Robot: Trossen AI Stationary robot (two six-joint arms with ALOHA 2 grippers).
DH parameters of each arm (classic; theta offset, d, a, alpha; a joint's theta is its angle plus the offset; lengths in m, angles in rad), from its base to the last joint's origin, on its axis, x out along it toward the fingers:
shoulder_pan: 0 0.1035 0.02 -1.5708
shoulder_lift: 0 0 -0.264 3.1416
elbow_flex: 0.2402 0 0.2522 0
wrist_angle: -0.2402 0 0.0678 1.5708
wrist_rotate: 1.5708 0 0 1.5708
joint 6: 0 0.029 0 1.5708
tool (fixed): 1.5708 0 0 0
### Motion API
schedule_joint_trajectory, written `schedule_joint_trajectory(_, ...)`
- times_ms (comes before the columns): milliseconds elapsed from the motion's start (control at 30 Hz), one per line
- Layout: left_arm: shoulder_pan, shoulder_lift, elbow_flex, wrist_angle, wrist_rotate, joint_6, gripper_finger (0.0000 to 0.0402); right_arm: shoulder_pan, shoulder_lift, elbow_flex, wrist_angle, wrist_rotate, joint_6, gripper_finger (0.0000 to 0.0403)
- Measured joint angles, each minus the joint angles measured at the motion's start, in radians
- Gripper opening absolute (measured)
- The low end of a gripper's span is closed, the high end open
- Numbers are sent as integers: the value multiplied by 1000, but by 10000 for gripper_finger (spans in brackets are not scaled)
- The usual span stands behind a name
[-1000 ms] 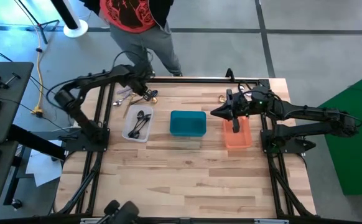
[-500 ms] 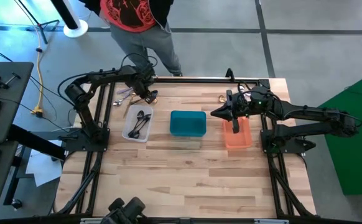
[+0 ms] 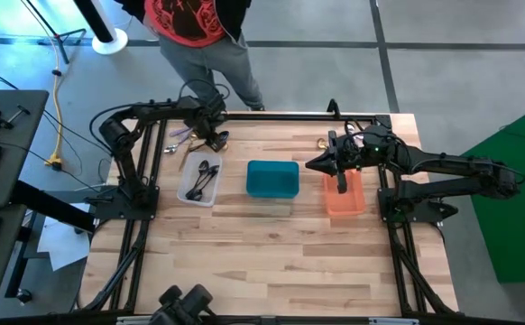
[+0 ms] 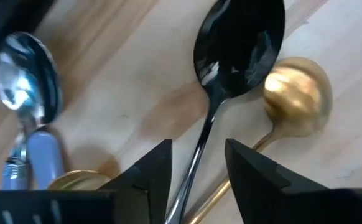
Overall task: Sort silverware by color (type)
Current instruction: Put the black spoon into the transparent bin
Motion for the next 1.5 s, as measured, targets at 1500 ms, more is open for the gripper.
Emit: schedule_joint_trajectory(1500,23,1,-3,0,-32,46,8,0,2,0,-4,3,28,0)
